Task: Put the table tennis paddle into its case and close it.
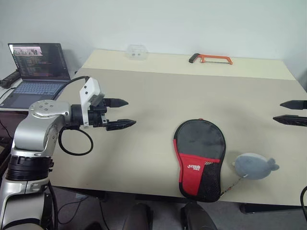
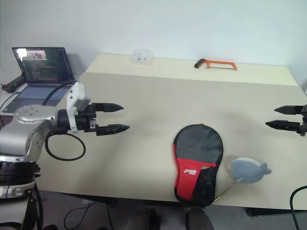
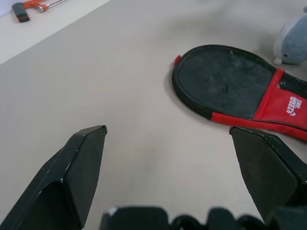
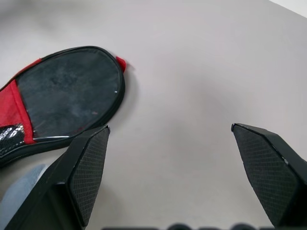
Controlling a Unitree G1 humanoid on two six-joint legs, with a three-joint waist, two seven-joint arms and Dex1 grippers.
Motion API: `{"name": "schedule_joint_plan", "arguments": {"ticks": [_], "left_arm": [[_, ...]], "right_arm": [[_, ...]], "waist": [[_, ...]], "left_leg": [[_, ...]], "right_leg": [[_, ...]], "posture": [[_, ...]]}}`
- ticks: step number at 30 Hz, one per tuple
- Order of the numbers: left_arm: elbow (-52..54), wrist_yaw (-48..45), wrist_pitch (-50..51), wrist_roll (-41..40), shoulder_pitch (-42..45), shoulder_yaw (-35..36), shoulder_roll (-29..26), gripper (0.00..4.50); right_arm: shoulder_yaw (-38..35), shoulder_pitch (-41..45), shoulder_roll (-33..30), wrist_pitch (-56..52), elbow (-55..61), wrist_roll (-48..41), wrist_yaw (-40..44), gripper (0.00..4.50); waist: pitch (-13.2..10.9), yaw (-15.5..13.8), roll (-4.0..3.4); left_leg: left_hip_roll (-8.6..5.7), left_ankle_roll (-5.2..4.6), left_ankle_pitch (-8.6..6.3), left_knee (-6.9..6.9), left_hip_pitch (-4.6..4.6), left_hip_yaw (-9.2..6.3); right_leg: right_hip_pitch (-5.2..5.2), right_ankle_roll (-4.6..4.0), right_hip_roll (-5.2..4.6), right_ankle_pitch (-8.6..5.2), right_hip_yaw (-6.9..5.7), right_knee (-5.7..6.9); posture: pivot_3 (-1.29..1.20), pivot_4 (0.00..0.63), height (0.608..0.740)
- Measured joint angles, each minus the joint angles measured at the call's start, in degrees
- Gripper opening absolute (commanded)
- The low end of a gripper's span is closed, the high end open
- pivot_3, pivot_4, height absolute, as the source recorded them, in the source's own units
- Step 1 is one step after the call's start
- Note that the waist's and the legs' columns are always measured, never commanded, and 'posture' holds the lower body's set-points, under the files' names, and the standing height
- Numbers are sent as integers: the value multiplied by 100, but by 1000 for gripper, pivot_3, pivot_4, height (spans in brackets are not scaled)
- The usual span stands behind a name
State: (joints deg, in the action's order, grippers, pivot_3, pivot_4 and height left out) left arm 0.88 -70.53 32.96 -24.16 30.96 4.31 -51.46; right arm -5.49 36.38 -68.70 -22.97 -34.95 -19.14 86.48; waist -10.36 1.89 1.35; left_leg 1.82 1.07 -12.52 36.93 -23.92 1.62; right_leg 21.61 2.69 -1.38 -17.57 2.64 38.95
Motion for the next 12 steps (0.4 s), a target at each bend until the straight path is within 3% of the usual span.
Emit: {"name": "schedule_joint_plan", "arguments": {"ticks": [5, 12], "left_arm": [[-55, 86, -87, 56, -137, 100, -330, 4500], [346, 366, 35, 25, -759, 308, -373, 4500]], "right_arm": [[-20, -349, 85, -43, 985, -132, -13, 4469], [-19, -476, 290, -254, 1927, -346, -142, 4469]], "waist": [[-6, 3, -11], [-8, -13, -10]], "left_leg": [[2, 0, 0, 0, -7, 4], [2, 0, 0, 4, -9, 1]], "right_leg": [[11, 0, 0, 0, 5, 6], [10, 0, -2, 0, 0, 7]], "posture": [[0, 150, 740], [0, 150, 740]]}}
